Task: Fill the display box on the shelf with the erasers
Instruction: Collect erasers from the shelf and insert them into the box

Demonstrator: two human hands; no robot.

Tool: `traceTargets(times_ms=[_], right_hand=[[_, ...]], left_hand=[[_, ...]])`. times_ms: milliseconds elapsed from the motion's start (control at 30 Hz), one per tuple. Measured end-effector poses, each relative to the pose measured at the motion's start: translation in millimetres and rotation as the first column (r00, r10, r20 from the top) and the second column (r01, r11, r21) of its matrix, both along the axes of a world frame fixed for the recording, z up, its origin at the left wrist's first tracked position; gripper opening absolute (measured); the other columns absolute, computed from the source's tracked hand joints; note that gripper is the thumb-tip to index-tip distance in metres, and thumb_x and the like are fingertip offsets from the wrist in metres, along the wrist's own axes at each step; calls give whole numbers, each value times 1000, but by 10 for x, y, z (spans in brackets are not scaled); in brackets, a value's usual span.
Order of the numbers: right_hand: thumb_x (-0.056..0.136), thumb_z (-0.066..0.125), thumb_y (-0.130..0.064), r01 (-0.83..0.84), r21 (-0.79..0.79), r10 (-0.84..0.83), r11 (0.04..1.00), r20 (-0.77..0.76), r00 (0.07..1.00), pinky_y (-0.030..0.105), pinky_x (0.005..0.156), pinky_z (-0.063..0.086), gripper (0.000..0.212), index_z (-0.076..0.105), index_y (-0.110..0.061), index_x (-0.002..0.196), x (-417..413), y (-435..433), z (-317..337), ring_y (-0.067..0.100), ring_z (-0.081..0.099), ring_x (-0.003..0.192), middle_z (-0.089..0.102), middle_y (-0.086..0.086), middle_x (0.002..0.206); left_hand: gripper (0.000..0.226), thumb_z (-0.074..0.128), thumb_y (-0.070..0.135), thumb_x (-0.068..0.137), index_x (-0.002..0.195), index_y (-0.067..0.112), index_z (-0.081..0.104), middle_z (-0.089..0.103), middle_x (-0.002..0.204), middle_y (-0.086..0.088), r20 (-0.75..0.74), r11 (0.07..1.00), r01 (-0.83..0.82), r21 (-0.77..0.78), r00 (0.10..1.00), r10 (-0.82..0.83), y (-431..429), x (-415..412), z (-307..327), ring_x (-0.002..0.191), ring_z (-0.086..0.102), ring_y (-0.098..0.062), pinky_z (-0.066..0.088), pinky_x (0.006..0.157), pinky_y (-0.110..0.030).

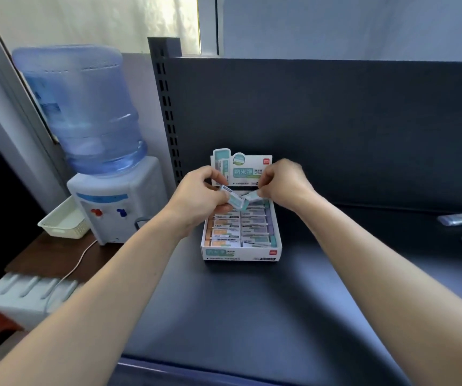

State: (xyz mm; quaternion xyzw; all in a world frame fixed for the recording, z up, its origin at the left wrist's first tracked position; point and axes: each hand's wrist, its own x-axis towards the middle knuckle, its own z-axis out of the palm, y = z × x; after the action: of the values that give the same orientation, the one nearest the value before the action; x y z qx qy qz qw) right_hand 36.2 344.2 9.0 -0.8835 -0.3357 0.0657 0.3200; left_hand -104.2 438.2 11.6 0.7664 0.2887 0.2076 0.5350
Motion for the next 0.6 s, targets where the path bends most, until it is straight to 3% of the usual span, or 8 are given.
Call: traceTargets(times_ms=[200,367,467,600], right_hand=[[81,70,-6,-12,-8,12,1000,-9,1000,26,71,49,6,71,-10,77,120,-29,-102,20,65,88,69,3,95],[84,67,-7,-21,91,30,996,-100,995,19,60,45,7,71,-10,79,201,-105,-18,7,57,67,65,-1,85],[84,66,-8,-30,108,41,994,-101,994,26,65,50,10,70,-12,77,229,-153,-8,9,56,63,66,2,83],[85,65,-10,-49,116,61,992,-99,993,24,63,46,12,69,-16,74,255,-222,-1,8,53,60,65,1,79]], left_hand=[[20,63,-7,83,94,9,55,64,95,-10,-35,998,2,-58,999,-4,-20,82,-41,82,69,-20,59,59,-22],[20,64,-7,83,97,3,54,64,106,-18,-61,997,-19,-72,998,14,-45,199,-77,87,69,-26,58,55,-20],[21,67,-5,80,93,4,54,63,107,-19,-88,999,-42,-4,995,42,-52,303,-122,87,69,-29,61,64,-31],[23,73,5,76,82,15,53,65,101,-14,-168,989,-68,130,982,90,-83,408,-181,89,67,-29,59,77,-41]])
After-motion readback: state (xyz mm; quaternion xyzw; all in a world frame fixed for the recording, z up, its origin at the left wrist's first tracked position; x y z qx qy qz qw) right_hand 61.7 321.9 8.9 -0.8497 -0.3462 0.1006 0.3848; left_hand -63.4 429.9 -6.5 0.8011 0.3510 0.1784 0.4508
